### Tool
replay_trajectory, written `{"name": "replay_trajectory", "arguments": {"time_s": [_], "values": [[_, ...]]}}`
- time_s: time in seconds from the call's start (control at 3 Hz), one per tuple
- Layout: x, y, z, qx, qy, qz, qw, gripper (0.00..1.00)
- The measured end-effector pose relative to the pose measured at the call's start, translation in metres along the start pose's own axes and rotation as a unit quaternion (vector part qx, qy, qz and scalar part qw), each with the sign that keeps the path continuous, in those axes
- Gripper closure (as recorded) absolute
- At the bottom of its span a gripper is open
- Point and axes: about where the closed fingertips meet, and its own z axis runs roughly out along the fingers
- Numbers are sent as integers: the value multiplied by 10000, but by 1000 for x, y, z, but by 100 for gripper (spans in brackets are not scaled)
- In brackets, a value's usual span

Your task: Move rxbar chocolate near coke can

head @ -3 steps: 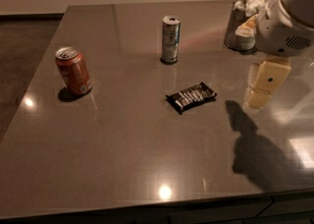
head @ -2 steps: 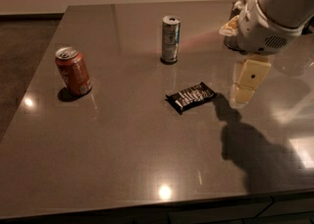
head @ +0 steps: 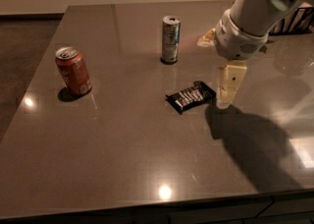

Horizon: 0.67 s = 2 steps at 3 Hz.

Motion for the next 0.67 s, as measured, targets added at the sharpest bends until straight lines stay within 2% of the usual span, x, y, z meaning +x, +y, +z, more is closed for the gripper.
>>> {"name": "replay_trajectory", "arguments": {"time_s": [0.67], "values": [[-5,-6,43,-379,-209,-438,9981,0]]}}
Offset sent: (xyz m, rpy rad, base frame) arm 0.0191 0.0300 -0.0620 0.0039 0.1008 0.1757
